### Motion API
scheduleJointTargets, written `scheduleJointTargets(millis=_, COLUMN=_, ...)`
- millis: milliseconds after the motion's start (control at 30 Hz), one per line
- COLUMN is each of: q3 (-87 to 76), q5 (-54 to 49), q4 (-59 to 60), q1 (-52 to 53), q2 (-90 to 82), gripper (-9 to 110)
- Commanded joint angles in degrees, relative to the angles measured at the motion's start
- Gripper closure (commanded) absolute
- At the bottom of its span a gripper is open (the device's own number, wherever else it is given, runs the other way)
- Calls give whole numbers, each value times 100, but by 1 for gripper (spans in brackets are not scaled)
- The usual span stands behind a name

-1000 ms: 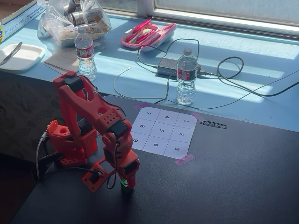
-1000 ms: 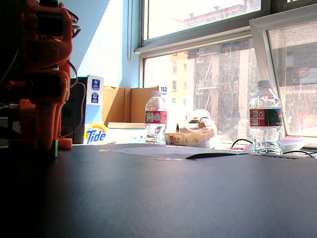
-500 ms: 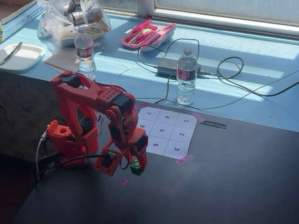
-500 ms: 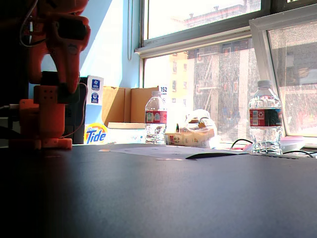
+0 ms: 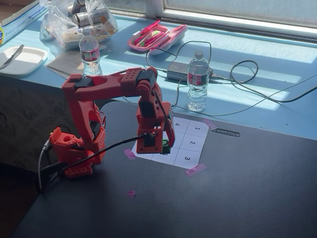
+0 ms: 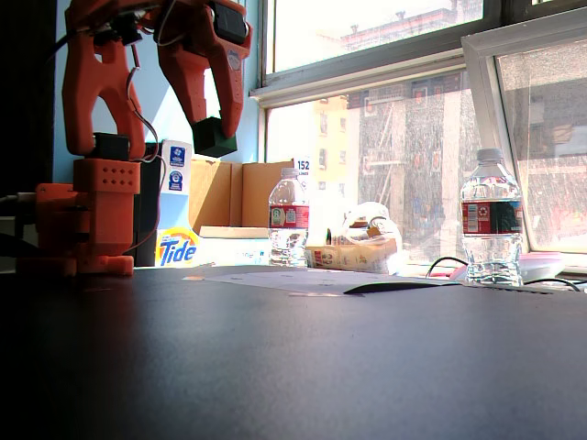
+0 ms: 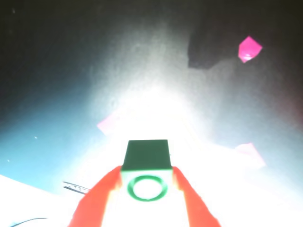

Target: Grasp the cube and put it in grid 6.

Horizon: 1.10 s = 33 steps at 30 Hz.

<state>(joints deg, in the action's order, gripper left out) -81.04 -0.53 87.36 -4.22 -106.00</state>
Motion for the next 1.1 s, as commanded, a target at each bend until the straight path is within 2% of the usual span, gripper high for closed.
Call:
scheduleJointTargets(millis=0, q3=264, q5=-62, q4=9, q1=-439, q2=123, gripper=101)
scheduleJointTargets(millis=500, q3=141, q5=281, q4=-650, q1=-2118, q2=1477, gripper=101)
scheduleJointTargets(millis=867, q3=-378, q5=439, q4=-1644, q1=-2443, q2=2435, gripper=101)
scheduleJointTargets(millis=1067, q3=-466, q5=422, q4=-1714, q1=-2461, q2=2338, gripper=101)
